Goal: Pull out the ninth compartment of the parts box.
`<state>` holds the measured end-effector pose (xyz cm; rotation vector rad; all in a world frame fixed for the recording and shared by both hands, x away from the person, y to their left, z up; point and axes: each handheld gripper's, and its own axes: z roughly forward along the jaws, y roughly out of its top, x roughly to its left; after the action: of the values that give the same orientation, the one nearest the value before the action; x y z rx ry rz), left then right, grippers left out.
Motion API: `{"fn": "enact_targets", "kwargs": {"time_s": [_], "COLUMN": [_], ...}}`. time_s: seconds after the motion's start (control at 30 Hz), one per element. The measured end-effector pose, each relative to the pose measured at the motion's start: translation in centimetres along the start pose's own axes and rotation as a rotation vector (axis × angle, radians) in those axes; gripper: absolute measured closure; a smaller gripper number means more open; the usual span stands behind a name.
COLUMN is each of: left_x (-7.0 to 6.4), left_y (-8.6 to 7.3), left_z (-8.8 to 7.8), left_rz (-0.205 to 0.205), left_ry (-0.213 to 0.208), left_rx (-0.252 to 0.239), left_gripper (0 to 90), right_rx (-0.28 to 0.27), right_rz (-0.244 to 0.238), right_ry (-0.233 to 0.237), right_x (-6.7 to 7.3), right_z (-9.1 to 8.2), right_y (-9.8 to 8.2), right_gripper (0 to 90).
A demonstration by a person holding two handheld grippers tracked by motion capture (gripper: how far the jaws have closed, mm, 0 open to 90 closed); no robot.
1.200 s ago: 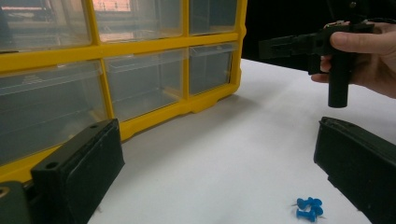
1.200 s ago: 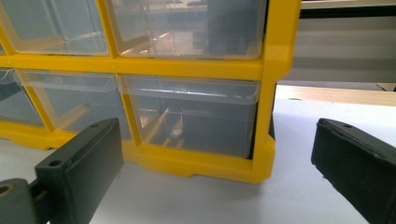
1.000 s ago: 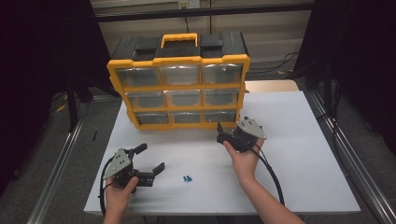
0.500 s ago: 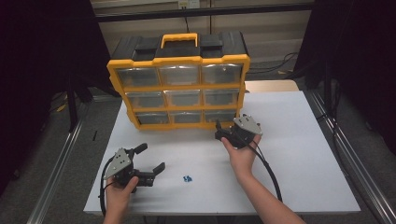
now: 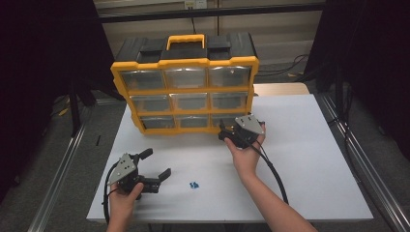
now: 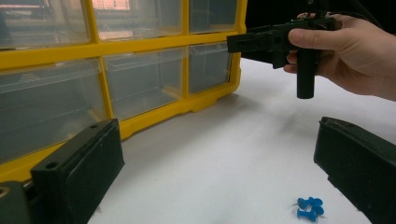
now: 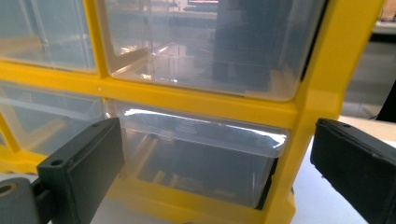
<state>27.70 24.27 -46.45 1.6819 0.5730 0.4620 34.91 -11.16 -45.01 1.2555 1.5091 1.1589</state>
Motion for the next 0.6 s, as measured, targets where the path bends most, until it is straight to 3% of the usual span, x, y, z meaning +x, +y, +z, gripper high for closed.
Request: {"fn": "enact_targets", "kwargs": {"time_s": [0.03,0.07,0.13,0.37,0.47,0.5,0.53,0.6], "left_x": [-0.2,-0.19,-0.19,-0.14,-0.14,-0.15,-0.15,-0.13], "left_y": [0.03,0.03,0.03,0.01,0.01,0.0,0.0,0.0], "left_z": [-0.05,-0.05,-0.05,0.02,0.03,0.04,0.04,0.04], "left_rz": [-0.002,0.0,-0.001,-0.004,-0.002,-0.002,-0.003,-0.001], "left_ry": [0.039,0.039,0.039,0.024,0.026,0.027,0.027,0.026], "left_rx": [0.009,0.01,0.009,0.009,0.009,0.008,0.009,0.01], "left_gripper": [1.4,1.4,1.4,1.4,1.4,1.4,1.4,1.4], "right_rx": [0.0,0.001,0.008,0.016,0.016,0.011,0.011,0.012], "right_rz": [0.0,-0.031,-0.05,-0.086,-0.126,-0.171,-0.171,-0.229], "right_ry": [0.0,-0.006,-0.009,-0.006,-0.016,-0.035,-0.035,-0.049], "right_x": [0.0,0.13,0.17,0.16,0.24,0.27,0.27,0.27], "right_z": [0.0,0.09,0.11,0.33,0.42,0.47,0.47,0.53], "right_y": [0.0,-0.04,-0.15,-0.39,-0.4,-0.41,-0.41,-0.43], "right_gripper": [2.1,2.1,2.0,2.2,2.9,3.5,3.5,4.0]}}
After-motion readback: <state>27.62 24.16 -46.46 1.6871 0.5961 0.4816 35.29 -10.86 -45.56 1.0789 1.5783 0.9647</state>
